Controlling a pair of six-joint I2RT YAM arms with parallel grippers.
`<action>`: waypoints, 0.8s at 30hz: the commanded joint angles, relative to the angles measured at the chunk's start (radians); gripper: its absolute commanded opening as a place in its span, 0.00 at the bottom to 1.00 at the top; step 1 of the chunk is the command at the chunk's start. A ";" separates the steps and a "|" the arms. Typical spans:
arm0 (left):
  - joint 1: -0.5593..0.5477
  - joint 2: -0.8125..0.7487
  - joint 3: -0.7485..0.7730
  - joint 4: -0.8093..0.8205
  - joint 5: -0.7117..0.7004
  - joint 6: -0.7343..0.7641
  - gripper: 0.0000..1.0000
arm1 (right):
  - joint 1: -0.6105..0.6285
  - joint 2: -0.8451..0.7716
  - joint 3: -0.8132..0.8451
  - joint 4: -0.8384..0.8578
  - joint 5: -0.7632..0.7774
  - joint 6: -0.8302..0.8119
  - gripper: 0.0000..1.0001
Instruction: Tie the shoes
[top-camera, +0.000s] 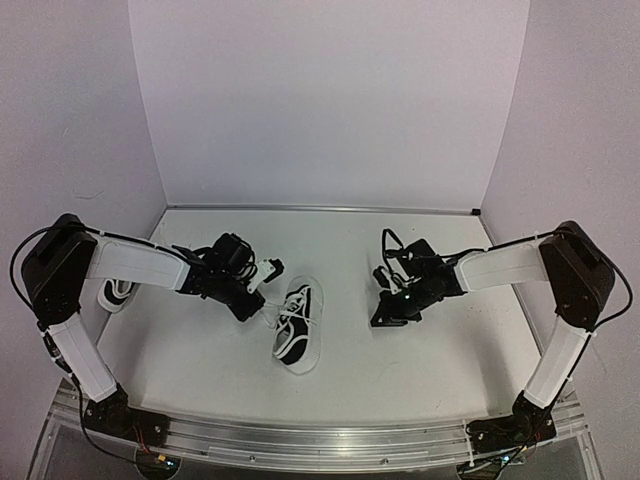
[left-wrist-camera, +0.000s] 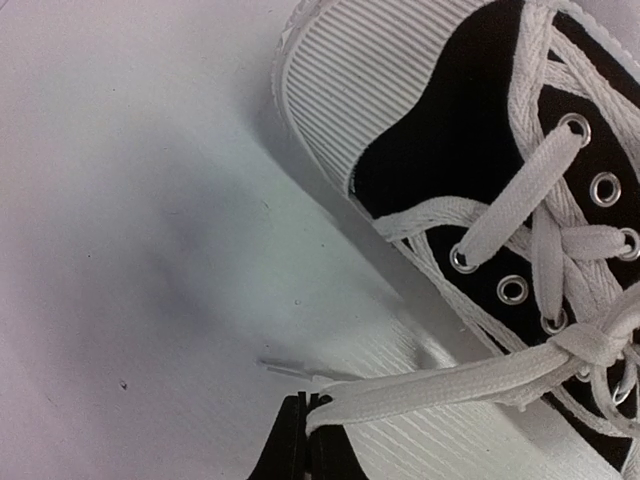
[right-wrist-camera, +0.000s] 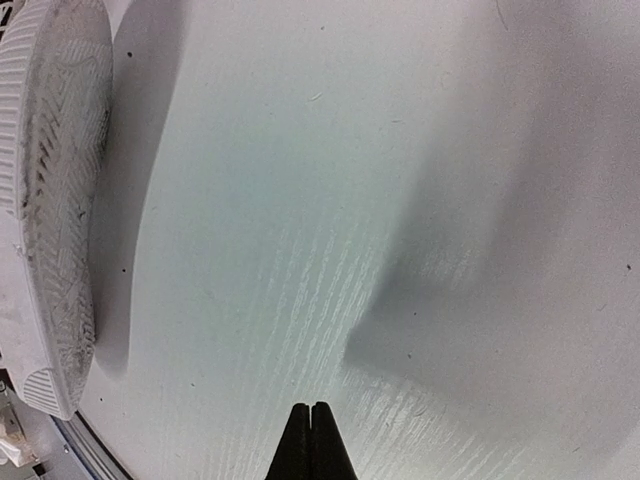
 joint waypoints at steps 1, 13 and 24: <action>0.003 -0.020 0.030 0.020 0.051 0.014 0.00 | 0.002 -0.027 0.030 0.007 -0.084 -0.029 0.00; -0.023 -0.008 0.058 0.101 0.171 0.020 0.11 | 0.002 -0.058 0.140 0.032 -0.172 -0.024 0.51; -0.029 0.011 0.080 0.103 0.182 0.022 0.11 | 0.013 0.028 0.174 0.126 -0.256 -0.011 0.47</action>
